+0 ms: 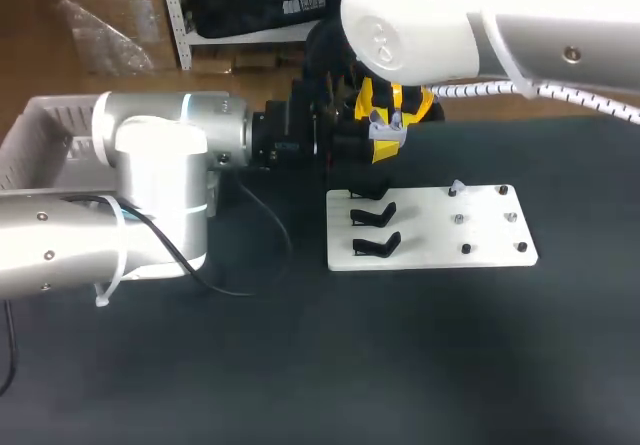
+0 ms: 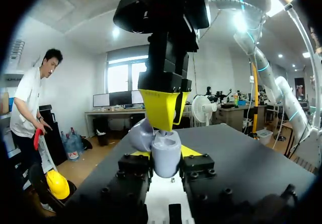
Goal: Pick up each earbud case from the left stands, insert the matching earbuds, close the lid, and place the case in the box.
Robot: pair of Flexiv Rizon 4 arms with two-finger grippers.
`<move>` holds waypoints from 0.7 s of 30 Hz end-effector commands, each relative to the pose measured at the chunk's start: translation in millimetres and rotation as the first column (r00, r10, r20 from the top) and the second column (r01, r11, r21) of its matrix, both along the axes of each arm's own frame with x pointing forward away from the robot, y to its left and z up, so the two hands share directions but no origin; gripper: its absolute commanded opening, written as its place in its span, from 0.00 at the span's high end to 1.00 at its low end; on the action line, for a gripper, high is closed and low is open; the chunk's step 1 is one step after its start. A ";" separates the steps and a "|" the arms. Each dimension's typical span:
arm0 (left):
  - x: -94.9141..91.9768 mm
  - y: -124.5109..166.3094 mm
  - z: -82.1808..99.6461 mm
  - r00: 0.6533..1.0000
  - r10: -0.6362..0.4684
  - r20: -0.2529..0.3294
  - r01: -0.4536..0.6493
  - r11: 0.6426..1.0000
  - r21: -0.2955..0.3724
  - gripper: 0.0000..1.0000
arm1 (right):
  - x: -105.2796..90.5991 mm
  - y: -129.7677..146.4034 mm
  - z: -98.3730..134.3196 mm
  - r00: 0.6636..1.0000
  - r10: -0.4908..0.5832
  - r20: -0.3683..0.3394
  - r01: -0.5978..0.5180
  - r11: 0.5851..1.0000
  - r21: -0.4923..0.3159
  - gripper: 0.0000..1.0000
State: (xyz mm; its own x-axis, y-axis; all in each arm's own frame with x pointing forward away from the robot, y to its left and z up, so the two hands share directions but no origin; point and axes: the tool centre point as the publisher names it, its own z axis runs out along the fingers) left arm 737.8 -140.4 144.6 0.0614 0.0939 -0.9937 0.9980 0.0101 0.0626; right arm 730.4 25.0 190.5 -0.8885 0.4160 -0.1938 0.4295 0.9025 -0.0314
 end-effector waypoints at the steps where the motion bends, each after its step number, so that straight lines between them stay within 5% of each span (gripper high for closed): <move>1: -2.3 0.6 -1.4 1.000 0.007 0.007 -0.007 1.000 -0.007 1.00 | 3.2 1.5 -2.5 1.000 -0.002 -0.010 0.002 1.000 -0.002 1.00; 18: -2.3 0.6 -1.4 1.000 0.007 0.007 -0.007 1.000 -0.007 1.00 | 1.8 1.2 -9.4 1.000 -0.002 -0.021 0.002 1.000 0.000 1.00; 21: -2.3 0.6 -1.4 1.000 0.007 0.007 -0.007 1.000 -0.007 1.00 | 1.9 2.2 -8.4 1.000 0.000 -0.019 0.000 1.000 0.002 0.67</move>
State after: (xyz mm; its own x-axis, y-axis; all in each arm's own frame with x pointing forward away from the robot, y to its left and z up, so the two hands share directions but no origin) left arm 737.5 -140.3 142.8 0.0616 0.0941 -0.9937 0.9980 0.0102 0.0628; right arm 730.1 25.5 183.3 -0.8917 0.4159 -0.1786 0.4280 0.9032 -0.0340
